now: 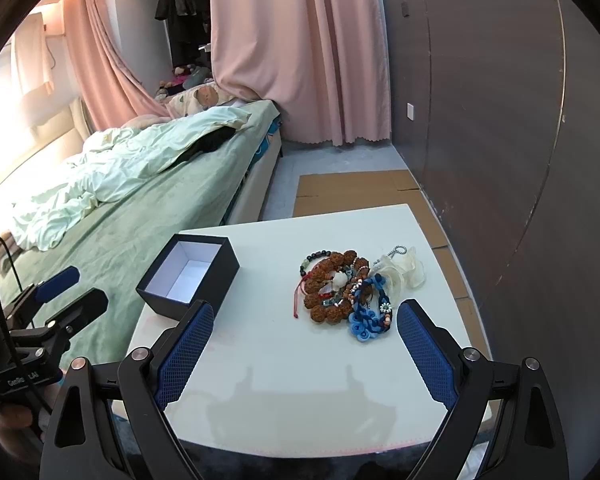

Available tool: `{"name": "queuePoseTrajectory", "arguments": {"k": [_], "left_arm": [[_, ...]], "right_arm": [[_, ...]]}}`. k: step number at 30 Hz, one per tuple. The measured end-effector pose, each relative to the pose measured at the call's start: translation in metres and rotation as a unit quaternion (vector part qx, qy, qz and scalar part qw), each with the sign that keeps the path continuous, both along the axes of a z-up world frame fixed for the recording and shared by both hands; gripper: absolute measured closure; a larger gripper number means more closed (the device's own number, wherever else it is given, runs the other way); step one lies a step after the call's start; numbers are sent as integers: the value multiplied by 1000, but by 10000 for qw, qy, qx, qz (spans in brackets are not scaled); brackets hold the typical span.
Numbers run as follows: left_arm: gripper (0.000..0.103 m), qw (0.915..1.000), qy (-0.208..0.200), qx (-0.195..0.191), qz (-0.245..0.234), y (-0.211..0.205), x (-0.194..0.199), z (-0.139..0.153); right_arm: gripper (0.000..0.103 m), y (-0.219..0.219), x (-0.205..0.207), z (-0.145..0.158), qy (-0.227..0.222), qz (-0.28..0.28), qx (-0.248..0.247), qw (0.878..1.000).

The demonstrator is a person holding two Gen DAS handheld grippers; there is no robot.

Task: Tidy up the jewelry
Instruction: 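Move both grippers toward the jewelry pile on the table, then grasp the brown bead bracelet with the left gripper while the right gripper grasps the blue beaded keychain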

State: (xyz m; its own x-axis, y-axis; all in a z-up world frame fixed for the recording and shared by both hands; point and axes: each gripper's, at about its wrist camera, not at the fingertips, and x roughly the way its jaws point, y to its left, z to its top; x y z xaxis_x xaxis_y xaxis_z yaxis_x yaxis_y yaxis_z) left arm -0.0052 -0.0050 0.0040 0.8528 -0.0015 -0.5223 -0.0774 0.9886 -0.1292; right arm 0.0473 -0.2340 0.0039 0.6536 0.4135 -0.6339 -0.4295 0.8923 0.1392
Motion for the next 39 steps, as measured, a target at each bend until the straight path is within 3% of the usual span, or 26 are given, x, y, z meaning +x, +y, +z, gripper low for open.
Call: {"name": "queuePoseTrajectory", "arguments": {"k": [30, 39], "left_arm": [[6, 9998, 98, -108, -165, -10, 16, 2], [6, 9992, 258, -216, -236, -26, 47, -10]], "right_arm": [[9, -15, 17, -4, 194, -313, 56, 9993], [9, -46, 48, -13, 837, -679, 798, 9910]]}}
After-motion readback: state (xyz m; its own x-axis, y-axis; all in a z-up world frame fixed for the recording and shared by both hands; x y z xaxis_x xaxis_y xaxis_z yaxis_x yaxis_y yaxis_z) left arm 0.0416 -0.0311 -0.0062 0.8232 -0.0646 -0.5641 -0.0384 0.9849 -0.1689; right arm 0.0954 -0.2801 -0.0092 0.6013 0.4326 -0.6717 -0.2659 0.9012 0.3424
